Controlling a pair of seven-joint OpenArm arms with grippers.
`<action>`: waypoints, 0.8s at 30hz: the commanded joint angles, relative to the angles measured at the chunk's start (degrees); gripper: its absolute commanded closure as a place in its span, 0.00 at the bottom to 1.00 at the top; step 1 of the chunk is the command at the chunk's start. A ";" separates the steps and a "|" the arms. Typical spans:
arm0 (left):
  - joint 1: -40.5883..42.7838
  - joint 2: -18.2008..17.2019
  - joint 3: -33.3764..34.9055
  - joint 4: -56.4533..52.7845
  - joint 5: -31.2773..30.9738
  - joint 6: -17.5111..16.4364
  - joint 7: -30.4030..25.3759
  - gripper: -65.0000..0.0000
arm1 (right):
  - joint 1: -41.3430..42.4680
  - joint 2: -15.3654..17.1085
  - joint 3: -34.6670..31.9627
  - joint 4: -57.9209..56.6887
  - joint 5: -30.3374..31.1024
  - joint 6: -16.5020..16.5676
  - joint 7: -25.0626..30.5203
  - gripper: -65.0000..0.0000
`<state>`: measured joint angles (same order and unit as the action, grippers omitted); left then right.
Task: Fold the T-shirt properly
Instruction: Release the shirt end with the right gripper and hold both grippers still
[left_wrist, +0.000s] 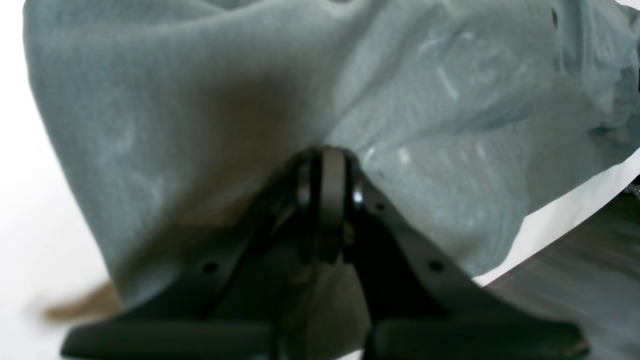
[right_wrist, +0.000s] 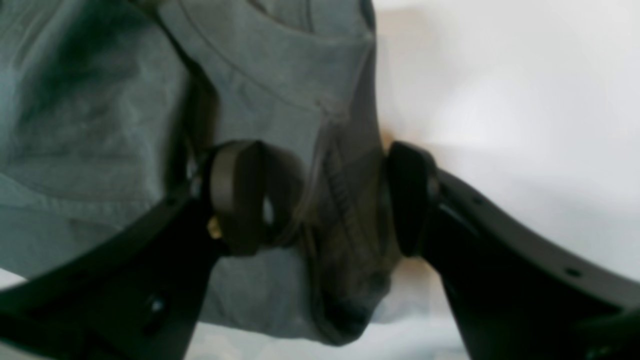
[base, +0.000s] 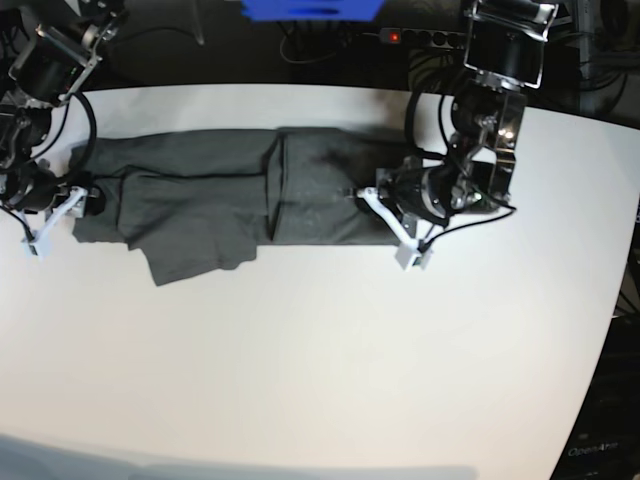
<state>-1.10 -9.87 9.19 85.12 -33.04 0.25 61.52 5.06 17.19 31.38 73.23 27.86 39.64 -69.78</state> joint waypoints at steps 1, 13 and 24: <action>0.00 -0.64 -0.27 0.02 2.84 1.11 1.82 0.96 | 0.61 0.88 0.05 0.31 -0.12 0.36 -0.51 0.40; 0.00 -0.64 -3.17 0.02 2.84 0.94 1.82 0.96 | 0.52 -0.62 -3.29 0.31 -0.12 0.36 -0.68 0.42; -0.35 -0.55 -3.17 0.02 2.84 0.94 1.82 0.96 | 0.52 -2.20 -3.29 0.31 -0.12 0.36 -0.77 0.84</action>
<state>-1.10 -9.69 6.39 85.08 -33.26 0.21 62.67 5.45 14.70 28.25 73.43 28.53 39.64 -68.77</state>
